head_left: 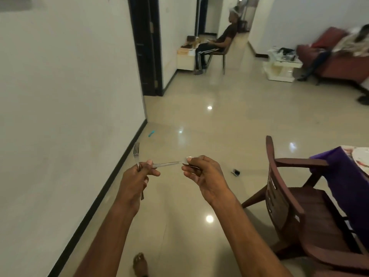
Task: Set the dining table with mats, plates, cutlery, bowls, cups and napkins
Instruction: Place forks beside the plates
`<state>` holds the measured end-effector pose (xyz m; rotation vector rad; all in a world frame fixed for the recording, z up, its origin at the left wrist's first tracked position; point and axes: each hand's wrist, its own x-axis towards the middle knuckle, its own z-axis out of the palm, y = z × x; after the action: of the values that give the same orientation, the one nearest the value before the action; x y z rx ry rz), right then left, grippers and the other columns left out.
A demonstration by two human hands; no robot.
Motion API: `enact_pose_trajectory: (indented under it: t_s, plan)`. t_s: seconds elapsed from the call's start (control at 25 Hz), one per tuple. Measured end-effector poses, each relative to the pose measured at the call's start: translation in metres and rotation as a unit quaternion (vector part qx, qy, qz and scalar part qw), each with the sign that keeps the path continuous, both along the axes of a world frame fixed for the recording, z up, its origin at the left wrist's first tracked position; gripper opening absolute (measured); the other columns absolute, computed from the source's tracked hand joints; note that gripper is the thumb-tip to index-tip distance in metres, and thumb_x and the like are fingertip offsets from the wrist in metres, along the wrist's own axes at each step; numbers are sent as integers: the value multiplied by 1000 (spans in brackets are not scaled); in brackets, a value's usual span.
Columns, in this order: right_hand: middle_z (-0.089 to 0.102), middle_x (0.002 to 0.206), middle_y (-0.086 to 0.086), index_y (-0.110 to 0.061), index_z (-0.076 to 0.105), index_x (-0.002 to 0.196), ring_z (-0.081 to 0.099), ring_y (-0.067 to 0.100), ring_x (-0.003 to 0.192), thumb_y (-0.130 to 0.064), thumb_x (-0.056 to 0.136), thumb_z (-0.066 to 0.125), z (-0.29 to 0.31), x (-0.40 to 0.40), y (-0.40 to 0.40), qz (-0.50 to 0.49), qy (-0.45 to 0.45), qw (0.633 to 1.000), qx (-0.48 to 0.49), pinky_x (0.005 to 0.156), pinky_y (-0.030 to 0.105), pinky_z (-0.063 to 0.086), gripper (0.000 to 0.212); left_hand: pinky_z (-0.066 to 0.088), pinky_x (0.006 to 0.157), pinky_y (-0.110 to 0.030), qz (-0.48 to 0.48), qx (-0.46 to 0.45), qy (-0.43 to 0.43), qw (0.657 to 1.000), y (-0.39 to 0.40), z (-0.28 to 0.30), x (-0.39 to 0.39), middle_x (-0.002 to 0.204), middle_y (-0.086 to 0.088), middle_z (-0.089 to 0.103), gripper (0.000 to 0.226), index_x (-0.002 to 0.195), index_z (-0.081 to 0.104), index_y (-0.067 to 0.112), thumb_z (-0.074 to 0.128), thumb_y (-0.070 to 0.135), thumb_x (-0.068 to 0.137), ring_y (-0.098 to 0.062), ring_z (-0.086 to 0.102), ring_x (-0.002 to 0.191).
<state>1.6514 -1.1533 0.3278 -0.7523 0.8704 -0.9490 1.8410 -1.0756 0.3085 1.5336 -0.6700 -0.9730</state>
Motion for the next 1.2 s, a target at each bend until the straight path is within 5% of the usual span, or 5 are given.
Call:
enact_pose_trajectory:
  t_s: [0.24,0.48,0.68,0.92,1.2]
  plan:
    - [69,88,17,-5,65,84,70,24,74,-1,86,72,12,22,-150,-98,29,995,-5,67,29,59,8,15,55,-31,-97,9,2,995,-202,3,43,84,-8,68,27,82,74,21,69,47,92,-10,24,53]
    - [72,89,16,-1,63,96,65,21,68,-4,90,70,33,-40,-303,-275,26,961,-18,62,27,57,10,10,62,-39,-280,1,39,959,-424,29,-22,87,-9,54,41,77,76,21,74,61,79,-12,19,55]
    - [70,83,12,2,64,101,61,15,59,-5,92,68,6,-133,-486,-434,-6,901,-18,53,22,52,12,17,51,-27,-420,7,26,907,-642,15,-131,79,-1,73,20,88,71,18,65,34,98,-10,24,56]
    - [66,80,6,-8,65,94,65,13,69,-16,97,66,24,-177,-607,-503,-48,862,-28,61,25,55,9,21,44,-17,-488,10,10,873,-755,27,-197,94,-12,77,17,99,73,9,63,23,99,-9,23,57]
    - [65,92,9,-10,63,96,66,18,81,-7,95,68,27,-351,-710,-674,21,737,-47,67,30,56,5,22,50,-27,-698,8,9,716,-888,27,-428,99,-7,79,22,107,64,8,64,28,97,-12,21,55]
